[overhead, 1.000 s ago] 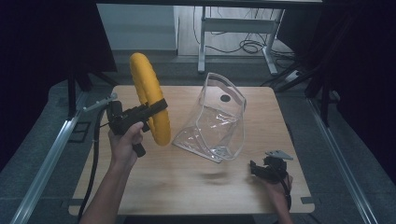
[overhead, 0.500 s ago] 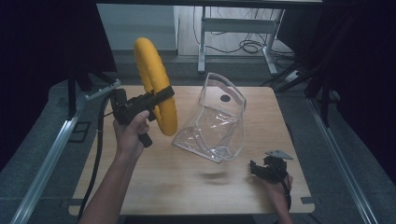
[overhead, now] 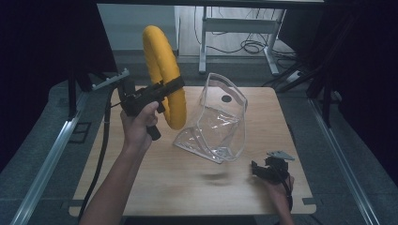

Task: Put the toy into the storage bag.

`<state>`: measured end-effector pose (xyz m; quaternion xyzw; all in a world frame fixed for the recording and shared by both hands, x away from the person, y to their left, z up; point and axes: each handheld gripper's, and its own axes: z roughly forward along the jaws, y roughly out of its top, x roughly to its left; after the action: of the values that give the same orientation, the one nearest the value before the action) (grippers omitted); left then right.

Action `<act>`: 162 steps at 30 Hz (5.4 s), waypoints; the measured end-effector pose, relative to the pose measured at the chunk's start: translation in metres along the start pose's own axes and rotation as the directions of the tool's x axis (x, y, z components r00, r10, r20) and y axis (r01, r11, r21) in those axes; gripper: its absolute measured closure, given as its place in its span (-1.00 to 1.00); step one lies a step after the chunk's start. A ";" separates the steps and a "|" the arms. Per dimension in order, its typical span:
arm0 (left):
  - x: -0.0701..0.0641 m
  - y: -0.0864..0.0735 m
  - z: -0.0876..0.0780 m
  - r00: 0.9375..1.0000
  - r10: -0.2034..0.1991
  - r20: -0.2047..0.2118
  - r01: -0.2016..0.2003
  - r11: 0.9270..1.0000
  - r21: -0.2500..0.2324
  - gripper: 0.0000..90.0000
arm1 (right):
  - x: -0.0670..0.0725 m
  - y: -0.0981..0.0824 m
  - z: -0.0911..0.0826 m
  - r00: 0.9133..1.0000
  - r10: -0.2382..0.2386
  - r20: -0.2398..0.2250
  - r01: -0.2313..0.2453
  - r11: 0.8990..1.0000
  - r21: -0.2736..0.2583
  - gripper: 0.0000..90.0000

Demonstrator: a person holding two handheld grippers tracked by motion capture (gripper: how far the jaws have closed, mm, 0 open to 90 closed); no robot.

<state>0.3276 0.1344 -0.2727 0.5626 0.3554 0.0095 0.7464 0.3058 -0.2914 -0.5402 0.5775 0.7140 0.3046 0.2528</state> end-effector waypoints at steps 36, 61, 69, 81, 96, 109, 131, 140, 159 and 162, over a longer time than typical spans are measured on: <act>-0.046 -0.014 0.105 0.989 0.001 0.148 -0.015 0.996 0.093 0.12 | 0.000 0.000 0.000 1.000 0.009 0.006 -0.009 1.000 -0.002 -0.63; -0.022 -0.059 0.128 0.992 -0.029 0.120 0.006 0.983 0.184 0.11 | 0.000 0.000 0.000 1.000 0.007 0.005 -0.007 1.000 -0.001 -0.63; -0.015 -0.069 0.129 0.994 -0.038 0.106 0.016 0.980 0.199 0.11 | 0.000 0.000 0.000 1.000 0.006 0.006 -0.006 1.000 -0.003 -0.63; -0.001 -0.084 0.127 0.995 -0.059 0.075 0.041 0.976 0.216 0.11 | 0.000 0.000 0.000 1.000 0.007 0.005 -0.007 1.000 -0.003 -0.63; 0.024 -0.114 0.127 0.995 -0.102 0.003 0.098 0.965 0.244 0.11 | 0.000 0.000 0.000 1.000 0.009 0.003 -0.009 1.000 -0.001 -0.63; 0.045 -0.139 0.127 0.989 -0.145 -0.028 0.147 0.959 0.243 0.11 | 0.000 0.000 0.000 1.000 0.001 0.003 -0.001 1.000 0.000 -0.63; 0.048 -0.131 0.115 0.991 -0.121 -0.065 0.133 0.965 0.228 -0.07 | 0.000 0.000 0.000 1.000 -0.001 0.004 0.001 1.000 0.000 -0.63; 0.047 -0.119 0.093 0.995 -0.086 -0.055 0.096 0.971 0.220 -0.23 | 0.000 0.000 0.000 1.000 -0.001 0.003 0.001 1.000 0.001 -0.63; 0.069 -0.121 0.018 0.993 -0.022 -0.112 0.049 0.968 0.245 -0.26 | 0.000 0.000 0.000 1.000 -0.001 0.003 0.001 1.000 0.000 -0.63; 0.073 -0.124 0.009 0.993 -0.020 -0.120 0.050 0.966 0.254 -0.26 | 0.000 0.000 0.000 1.000 -0.001 0.004 0.001 1.000 0.001 -0.63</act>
<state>0.3392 0.1117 -0.4150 0.6464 0.4065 -0.0168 0.6454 0.3059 -0.2918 -0.5403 0.5778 0.7139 0.3032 0.2542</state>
